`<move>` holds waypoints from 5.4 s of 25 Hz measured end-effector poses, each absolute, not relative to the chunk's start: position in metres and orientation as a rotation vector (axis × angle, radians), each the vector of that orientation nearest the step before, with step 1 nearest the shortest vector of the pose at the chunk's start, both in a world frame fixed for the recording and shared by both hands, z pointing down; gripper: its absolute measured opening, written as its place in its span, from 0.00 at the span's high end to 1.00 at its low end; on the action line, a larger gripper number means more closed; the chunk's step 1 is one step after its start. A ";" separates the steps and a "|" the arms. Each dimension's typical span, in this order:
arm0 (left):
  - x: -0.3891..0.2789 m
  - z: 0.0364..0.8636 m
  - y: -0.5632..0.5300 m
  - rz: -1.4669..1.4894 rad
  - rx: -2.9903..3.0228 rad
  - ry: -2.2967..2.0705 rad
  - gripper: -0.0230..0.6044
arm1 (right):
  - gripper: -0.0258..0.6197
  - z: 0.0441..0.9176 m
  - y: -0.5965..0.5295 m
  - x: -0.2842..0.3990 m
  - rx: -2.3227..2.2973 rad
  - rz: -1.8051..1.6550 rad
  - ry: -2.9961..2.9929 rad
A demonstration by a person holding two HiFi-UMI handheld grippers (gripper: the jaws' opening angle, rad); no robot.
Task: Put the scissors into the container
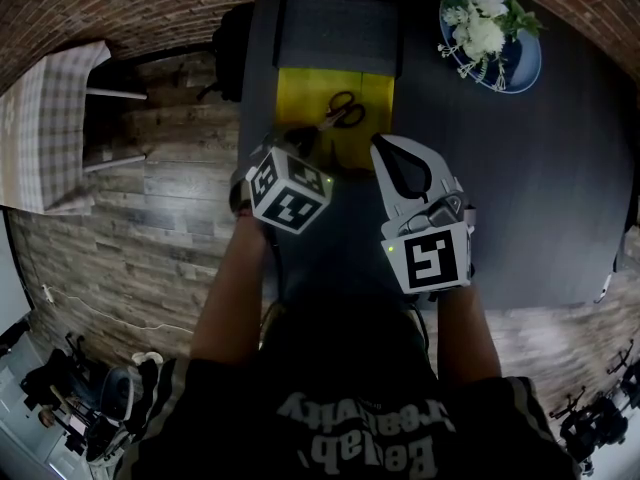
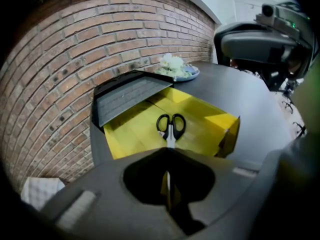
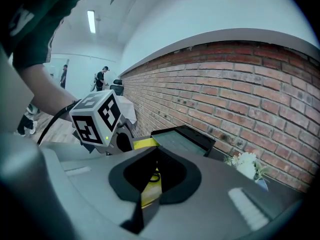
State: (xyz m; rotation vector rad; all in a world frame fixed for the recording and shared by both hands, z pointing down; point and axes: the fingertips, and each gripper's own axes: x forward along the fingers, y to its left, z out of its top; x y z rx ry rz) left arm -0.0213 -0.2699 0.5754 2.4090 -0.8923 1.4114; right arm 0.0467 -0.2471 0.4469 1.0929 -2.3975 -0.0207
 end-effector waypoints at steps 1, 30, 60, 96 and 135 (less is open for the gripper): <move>-0.021 0.575 -0.270 1.421 2.410 -0.894 0.96 | 0.95 0.446 -0.247 0.047 1.093 -0.021 -2.396; -0.009 0.540 -0.261 1.365 2.475 -0.962 0.96 | 0.95 0.413 -0.233 0.082 1.183 -0.088 -2.398; 0.007 0.410 -0.240 1.170 2.679 -1.297 0.96 | 0.95 0.344 -0.185 0.090 1.211 -0.133 -2.564; 0.023 0.210 -0.182 0.581 3.116 -1.579 0.96 | 0.95 0.240 -0.181 0.070 1.302 -0.252 -2.752; 0.041 0.177 -0.146 0.540 3.260 -1.561 0.96 | 0.95 0.203 -0.155 0.071 1.268 -0.423 -2.740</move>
